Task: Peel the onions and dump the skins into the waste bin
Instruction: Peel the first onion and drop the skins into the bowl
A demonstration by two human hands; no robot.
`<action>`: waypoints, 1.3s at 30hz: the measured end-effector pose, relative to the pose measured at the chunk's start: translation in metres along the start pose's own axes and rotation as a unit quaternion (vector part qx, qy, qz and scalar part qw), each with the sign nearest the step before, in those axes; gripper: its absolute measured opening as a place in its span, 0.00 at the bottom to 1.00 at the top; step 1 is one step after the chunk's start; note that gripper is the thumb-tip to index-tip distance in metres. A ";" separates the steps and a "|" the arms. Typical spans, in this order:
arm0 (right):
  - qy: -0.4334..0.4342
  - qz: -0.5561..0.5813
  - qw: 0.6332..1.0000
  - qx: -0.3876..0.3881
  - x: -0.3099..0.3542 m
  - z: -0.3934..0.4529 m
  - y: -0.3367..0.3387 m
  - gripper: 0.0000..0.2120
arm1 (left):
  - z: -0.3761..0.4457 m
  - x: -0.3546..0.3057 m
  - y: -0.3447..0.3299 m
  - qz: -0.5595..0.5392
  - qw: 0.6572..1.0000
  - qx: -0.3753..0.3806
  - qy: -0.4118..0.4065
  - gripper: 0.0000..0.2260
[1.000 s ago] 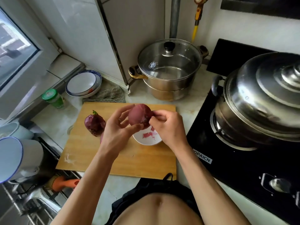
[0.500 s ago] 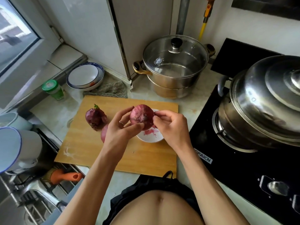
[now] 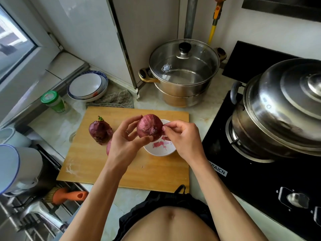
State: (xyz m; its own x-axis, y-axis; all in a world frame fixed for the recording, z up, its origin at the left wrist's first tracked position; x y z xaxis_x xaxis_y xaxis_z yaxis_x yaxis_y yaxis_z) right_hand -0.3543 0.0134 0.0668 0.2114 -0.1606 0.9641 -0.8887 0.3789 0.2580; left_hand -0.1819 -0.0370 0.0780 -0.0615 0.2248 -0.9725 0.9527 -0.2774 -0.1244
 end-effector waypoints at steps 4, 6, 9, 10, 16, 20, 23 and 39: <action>0.017 -0.047 0.998 -0.025 -0.002 0.000 -0.001 0.03 | -0.001 0.001 -0.004 0.007 1.000 0.008 -0.013 0.29; 0.030 -0.063 0.997 -0.040 -0.001 0.000 -0.002 0.03 | -0.001 0.002 -0.005 0.009 1.000 0.013 -0.018 0.29; 0.042 -0.080 0.994 -0.065 0.002 -0.002 -0.004 0.03 | 0.000 0.003 -0.003 -0.028 0.999 0.018 -0.006 0.28; 0.048 -0.085 0.993 -0.073 0.004 -0.003 -0.004 0.02 | 0.001 0.004 -0.002 -0.051 0.998 0.021 0.004 0.28; 0.065 -0.065 0.991 -0.100 0.011 -0.004 -0.003 0.02 | 0.003 0.011 0.002 -0.190 0.979 0.031 0.072 0.26; 0.061 -0.028 0.995 -0.075 0.011 -0.005 -0.003 0.03 | 0.002 0.010 -0.001 -0.205 0.975 0.021 0.087 0.28; 0.050 -0.011 0.997 -0.060 0.007 -0.004 -0.004 0.02 | 0.002 0.009 -0.004 -0.193 0.977 -0.005 0.091 0.29; 0.068 -0.038 0.994 -0.080 -0.001 0.002 -0.003 0.04 | 0.006 0.003 -0.006 -0.183 0.978 -0.035 0.097 0.26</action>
State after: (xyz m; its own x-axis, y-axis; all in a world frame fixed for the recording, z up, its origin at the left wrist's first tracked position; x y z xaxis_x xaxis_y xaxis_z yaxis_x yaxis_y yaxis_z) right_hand -0.3520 0.0108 0.0653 0.3377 -0.0729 0.9384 -0.7943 0.5129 0.3257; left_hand -0.1900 -0.0405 0.0742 -0.3505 0.4720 -0.8089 0.8961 -0.0822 -0.4362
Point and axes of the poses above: each hand's wrist, its own z-axis towards the middle knuckle, its own y-axis out of the back of the hand, x = y × z, the point moved 1 cm from there along z, towards the middle knuckle, and after that the axes turned 5 degrees about -z, right-handed, at the moved point
